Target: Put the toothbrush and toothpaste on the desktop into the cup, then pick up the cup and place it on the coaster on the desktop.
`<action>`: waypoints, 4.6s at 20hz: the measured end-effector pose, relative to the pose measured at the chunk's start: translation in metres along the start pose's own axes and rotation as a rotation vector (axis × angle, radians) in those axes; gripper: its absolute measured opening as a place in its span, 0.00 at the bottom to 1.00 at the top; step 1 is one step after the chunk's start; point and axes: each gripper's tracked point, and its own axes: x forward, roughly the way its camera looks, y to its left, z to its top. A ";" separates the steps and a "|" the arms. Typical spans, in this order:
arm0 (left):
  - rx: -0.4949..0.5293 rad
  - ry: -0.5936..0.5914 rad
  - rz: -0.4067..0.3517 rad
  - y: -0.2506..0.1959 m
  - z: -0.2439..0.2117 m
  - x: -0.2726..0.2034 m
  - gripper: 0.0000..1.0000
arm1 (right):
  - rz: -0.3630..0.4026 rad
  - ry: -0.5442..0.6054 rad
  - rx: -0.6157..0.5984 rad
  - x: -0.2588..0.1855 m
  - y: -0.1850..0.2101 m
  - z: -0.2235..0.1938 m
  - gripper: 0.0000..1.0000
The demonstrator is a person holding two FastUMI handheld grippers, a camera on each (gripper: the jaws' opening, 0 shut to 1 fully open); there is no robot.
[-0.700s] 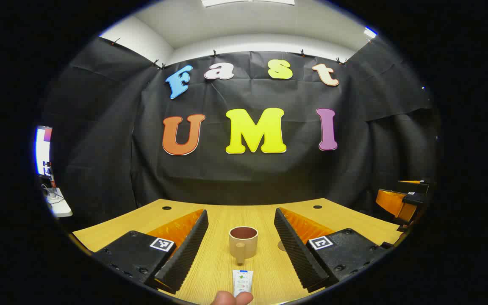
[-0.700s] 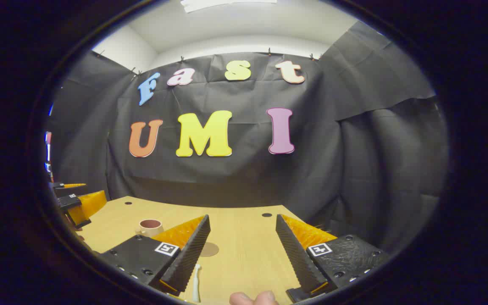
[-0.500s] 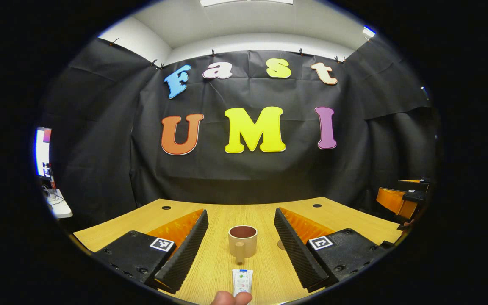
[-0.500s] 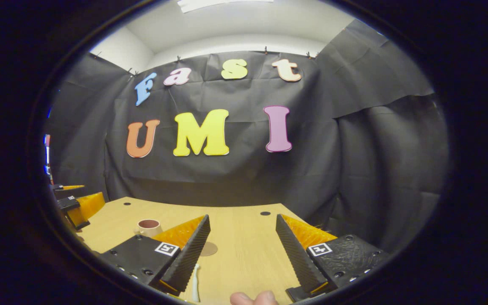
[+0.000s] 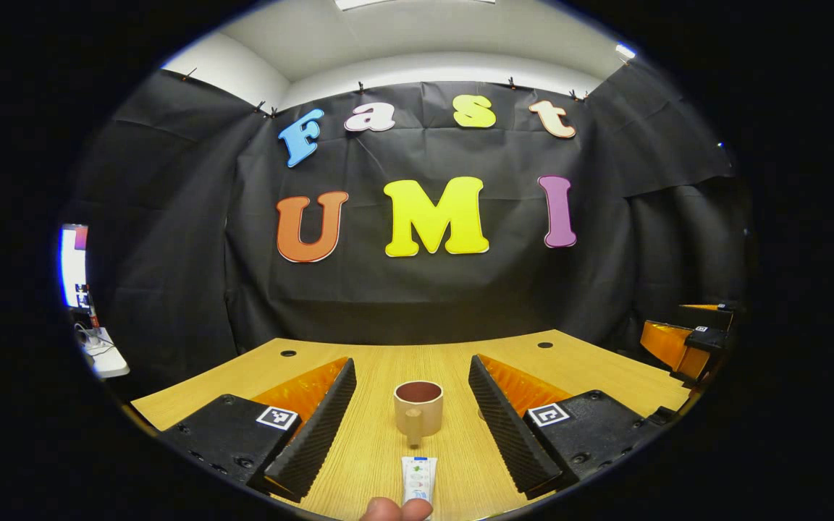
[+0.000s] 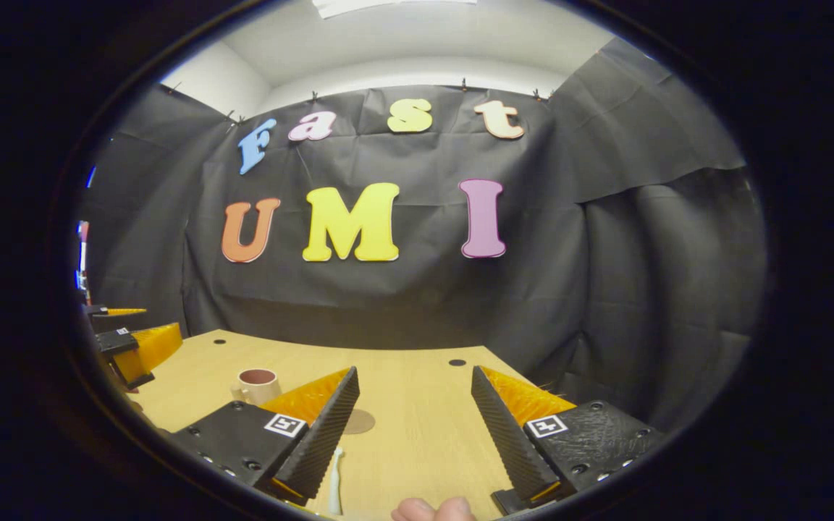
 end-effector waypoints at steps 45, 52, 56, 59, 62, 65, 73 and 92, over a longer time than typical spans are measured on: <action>-0.076 0.797 -0.027 -0.010 -0.218 -0.029 0.41 | 0.173 0.472 0.033 0.005 0.070 -0.167 0.95; -0.077 0.663 -0.025 -0.001 -0.175 -0.029 0.39 | 0.187 0.632 0.016 0.013 0.088 -0.205 0.95; -0.064 0.581 -0.019 0.007 -0.144 -0.031 0.39 | 0.156 0.640 -0.018 0.029 0.094 -0.211 0.88; -0.072 0.534 -0.022 0.008 -0.126 -0.027 0.39 | 0.137 0.681 -0.007 0.039 0.097 -0.221 0.68; -0.081 0.489 -0.014 0.013 -0.115 -0.025 0.39 | 0.093 0.696 0.023 0.047 0.090 -0.227 0.28; -0.093 0.465 -0.007 0.017 -0.103 -0.017 0.39 | 0.129 0.702 0.061 0.047 0.091 -0.226 0.04; -0.097 0.281 0.002 0.026 -0.034 0.045 0.39 | 0.272 0.603 0.221 0.032 0.093 -0.176 0.00; -0.158 0.099 -0.055 0.000 -0.035 0.171 0.41 | 0.286 0.337 0.239 0.006 0.044 -0.095 0.00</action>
